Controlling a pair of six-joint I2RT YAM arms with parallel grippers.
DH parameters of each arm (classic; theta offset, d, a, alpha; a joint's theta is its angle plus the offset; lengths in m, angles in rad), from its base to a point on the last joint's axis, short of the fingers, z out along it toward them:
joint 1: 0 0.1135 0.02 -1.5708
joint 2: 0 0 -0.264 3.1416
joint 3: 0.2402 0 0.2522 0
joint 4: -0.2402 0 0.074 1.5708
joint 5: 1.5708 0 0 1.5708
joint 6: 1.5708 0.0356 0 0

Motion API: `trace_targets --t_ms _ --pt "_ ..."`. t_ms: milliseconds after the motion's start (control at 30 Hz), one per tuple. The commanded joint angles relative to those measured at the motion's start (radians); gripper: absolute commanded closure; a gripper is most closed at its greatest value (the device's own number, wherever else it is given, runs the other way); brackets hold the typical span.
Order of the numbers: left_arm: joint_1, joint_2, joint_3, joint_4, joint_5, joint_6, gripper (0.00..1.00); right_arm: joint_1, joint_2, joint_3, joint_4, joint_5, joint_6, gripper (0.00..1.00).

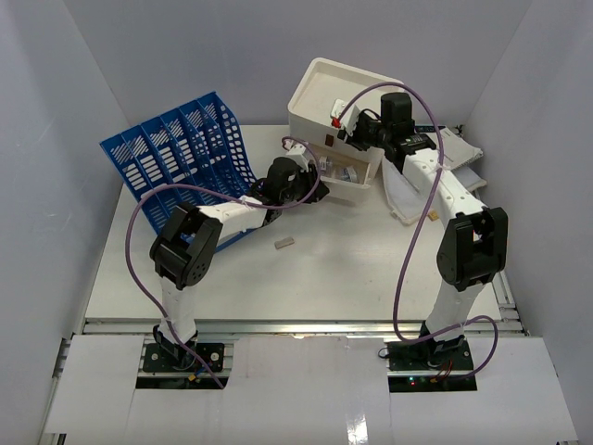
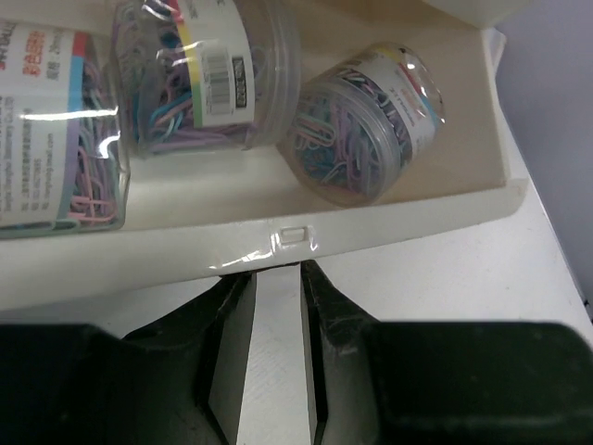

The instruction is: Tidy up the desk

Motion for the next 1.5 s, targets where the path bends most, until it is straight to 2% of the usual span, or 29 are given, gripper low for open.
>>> trace_targets --t_ms 0,333,467,733,833,933,1033,1133,1267,1467 --pt "0.055 -0.004 0.043 0.213 -0.231 0.071 0.62 0.038 0.008 0.036 -0.209 -0.179 0.041 0.63" --pt "0.058 -0.079 -0.085 0.388 -0.272 0.126 0.57 0.018 0.031 0.063 -0.215 -0.191 0.071 0.62" --pt "0.058 -0.104 -0.120 0.410 -0.261 0.144 0.53 -0.001 0.064 0.117 -0.211 -0.179 0.138 0.56" --pt "0.064 -0.128 -0.149 0.407 -0.232 0.186 0.45 -0.024 0.134 0.188 -0.212 -0.140 0.215 0.50" --pt "0.067 -0.125 -0.145 0.393 -0.211 0.194 0.43 -0.024 0.159 0.206 -0.210 -0.124 0.226 0.43" --pt "0.071 -0.116 -0.143 0.375 -0.196 0.197 0.42 -0.026 0.174 0.216 -0.196 -0.094 0.243 0.29" --pt "0.073 -0.116 -0.162 0.379 -0.193 0.203 0.42 -0.031 0.192 0.229 -0.190 -0.088 0.254 0.26" --pt "0.073 -0.119 -0.178 0.374 -0.201 0.207 0.42 -0.035 0.205 0.248 -0.192 -0.090 0.260 0.30" --pt "0.073 -0.136 -0.206 0.360 -0.207 0.226 0.43 -0.042 0.228 0.275 -0.194 -0.118 0.268 0.49" --pt "0.073 -0.185 -0.226 0.302 -0.228 0.253 0.42 -0.049 0.245 0.283 -0.197 -0.157 0.268 0.62"
